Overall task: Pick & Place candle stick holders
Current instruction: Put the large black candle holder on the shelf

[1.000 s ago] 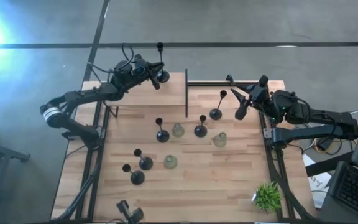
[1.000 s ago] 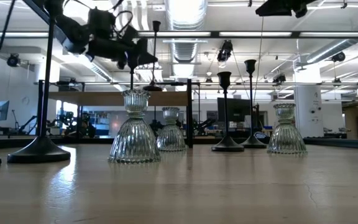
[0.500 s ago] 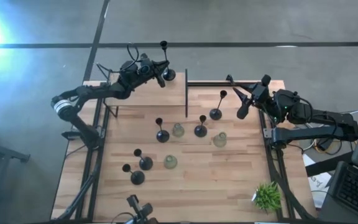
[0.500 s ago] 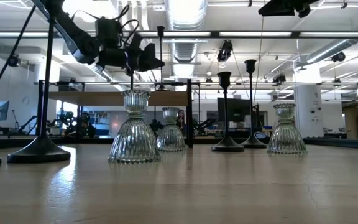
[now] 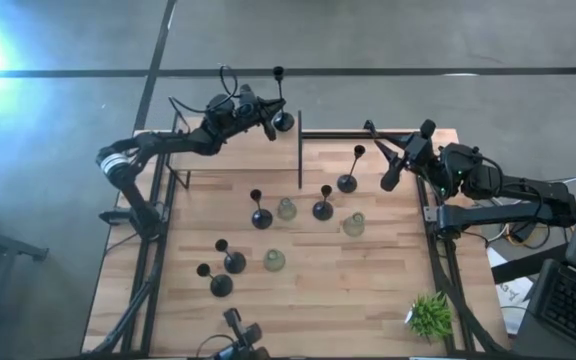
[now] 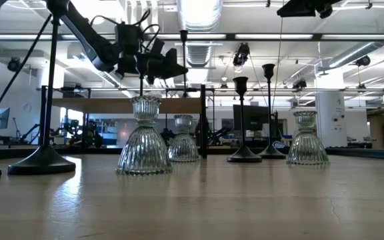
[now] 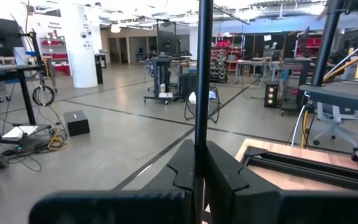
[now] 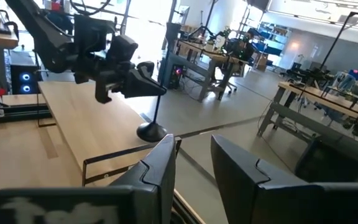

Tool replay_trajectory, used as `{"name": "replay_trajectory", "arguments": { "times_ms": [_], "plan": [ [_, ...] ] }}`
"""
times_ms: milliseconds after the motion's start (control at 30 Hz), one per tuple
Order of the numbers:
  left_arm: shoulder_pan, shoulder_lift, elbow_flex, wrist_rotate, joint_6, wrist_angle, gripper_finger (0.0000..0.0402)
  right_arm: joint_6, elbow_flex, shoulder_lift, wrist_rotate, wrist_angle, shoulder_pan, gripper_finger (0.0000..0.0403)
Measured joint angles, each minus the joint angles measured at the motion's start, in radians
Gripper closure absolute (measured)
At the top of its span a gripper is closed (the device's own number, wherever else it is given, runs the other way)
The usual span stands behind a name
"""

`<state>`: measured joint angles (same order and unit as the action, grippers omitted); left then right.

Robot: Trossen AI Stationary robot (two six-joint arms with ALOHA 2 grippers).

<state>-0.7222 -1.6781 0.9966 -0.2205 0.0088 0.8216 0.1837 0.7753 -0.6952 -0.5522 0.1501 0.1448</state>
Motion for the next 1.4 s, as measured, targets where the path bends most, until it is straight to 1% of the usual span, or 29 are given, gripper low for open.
{"name": "replay_trajectory", "arguments": {
  "times_ms": [200,367,567,700,1033,1167,1267,1400],
  "plan": [
    [0.008,-0.024,0.016,0.001,0.016,-0.018,0.0385,0.0,0.0,0.0,0.0,-0.004,0.0,0.0296],
    [0.008,-0.035,0.035,0.001,0.023,-0.021,0.0385,0.0,0.0,0.0,0.0,-0.004,0.0,0.03],
    [0.009,-0.044,0.076,0.001,0.049,-0.116,0.0385,0.0,0.0,0.0,0.0,-0.005,0.0,0.0309],
    [0.009,-0.044,0.077,0.001,0.058,-0.118,0.0385,0.0,0.0,0.0,0.0,-0.005,0.0,0.031],
    [0.009,-0.044,0.077,0.001,0.032,-0.119,0.0385,0.0,0.0,0.0,0.0,-0.005,0.0,0.0296],
    [0.009,-0.044,0.077,0.001,0.017,-0.12,0.0384,0.0,0.0,0.0,0.001,-0.005,0.0,0.0299],
    [0.009,-0.044,0.077,0.001,0.016,-0.12,0.0379,0.0,0.0,0.0,0.001,-0.005,0.0,0.0305],
    [0.009,-0.044,0.077,0.001,0.016,-0.12,0.0361,0.0,0.0,0.0,0.001,0.008,0.0,0.031]
  ]
}}
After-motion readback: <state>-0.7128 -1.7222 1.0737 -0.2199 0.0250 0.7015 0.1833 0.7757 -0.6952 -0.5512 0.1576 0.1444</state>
